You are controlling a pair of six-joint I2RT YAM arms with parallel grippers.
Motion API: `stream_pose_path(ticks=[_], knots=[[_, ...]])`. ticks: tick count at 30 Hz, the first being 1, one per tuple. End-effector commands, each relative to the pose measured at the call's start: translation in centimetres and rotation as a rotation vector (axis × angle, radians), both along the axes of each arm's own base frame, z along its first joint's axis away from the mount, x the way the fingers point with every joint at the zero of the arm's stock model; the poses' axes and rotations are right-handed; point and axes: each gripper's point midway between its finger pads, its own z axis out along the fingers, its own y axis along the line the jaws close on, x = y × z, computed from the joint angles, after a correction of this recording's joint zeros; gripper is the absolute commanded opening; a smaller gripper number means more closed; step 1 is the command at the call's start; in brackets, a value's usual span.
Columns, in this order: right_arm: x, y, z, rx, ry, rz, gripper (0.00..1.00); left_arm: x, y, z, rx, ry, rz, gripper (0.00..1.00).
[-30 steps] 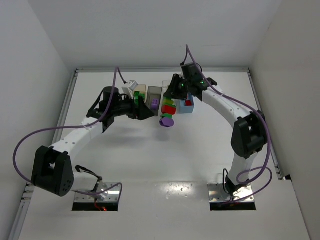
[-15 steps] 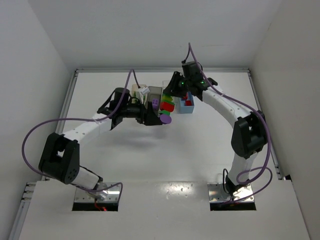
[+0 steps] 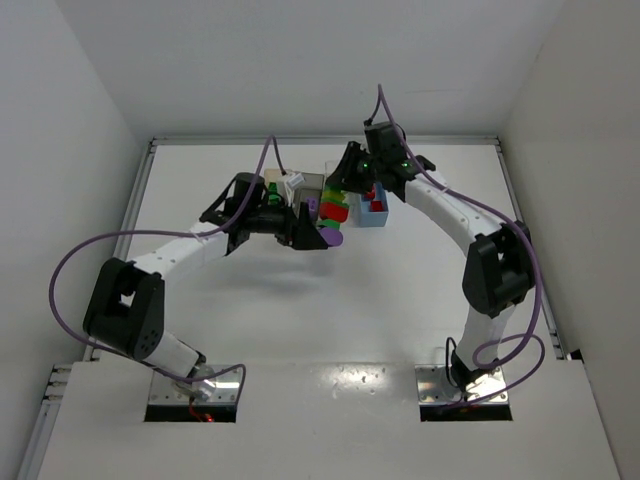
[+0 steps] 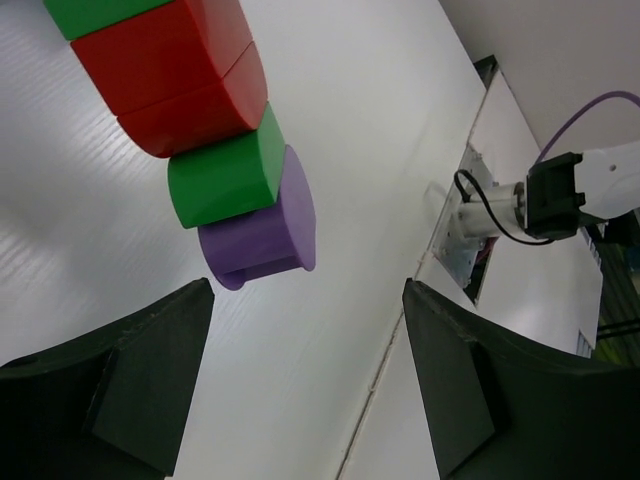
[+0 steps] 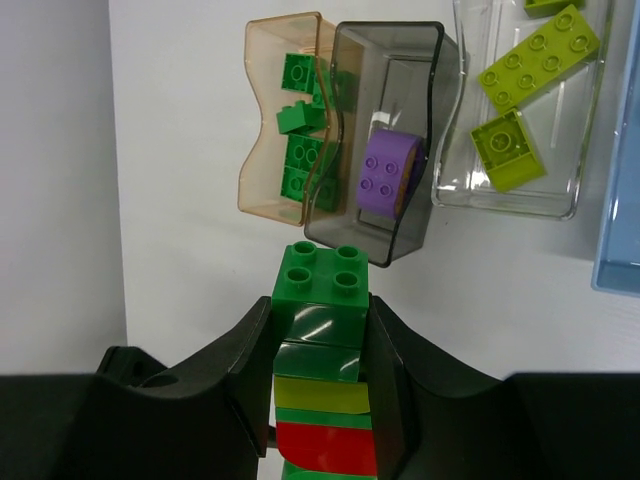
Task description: Sort the legos into containers by color
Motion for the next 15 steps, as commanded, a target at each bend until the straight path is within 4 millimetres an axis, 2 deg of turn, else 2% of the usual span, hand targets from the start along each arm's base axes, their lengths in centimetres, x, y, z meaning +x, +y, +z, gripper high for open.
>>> stream_pose_path(ticks=[1,5,7,8,15], knots=[[0.57,0.69,6.27,0.098,-0.134,0.001,0.0,0.97,-0.23,0.62,0.022,-0.059,0.001,0.83],[0.33,0.06,6.16,0.095,-0.131,-0.008,0.0,1.03,-0.11,0.39,0.033,-0.062,0.005,0.83],[0.19,-0.01,5.61,0.09,-0.12,-0.008,0.0,1.16,0.0,0.64,0.036,-0.073,0.015,0.83],[0.08,-0.06,6.06,0.094,-0.128,-0.008,0.0,1.16,0.0,0.64,0.036,-0.073,0.015,0.83],[-0.14,0.01,5.68,0.095,-0.117,-0.001,0.0,1.55,-0.18,0.45,0.036,-0.073,0.015,0.83]])
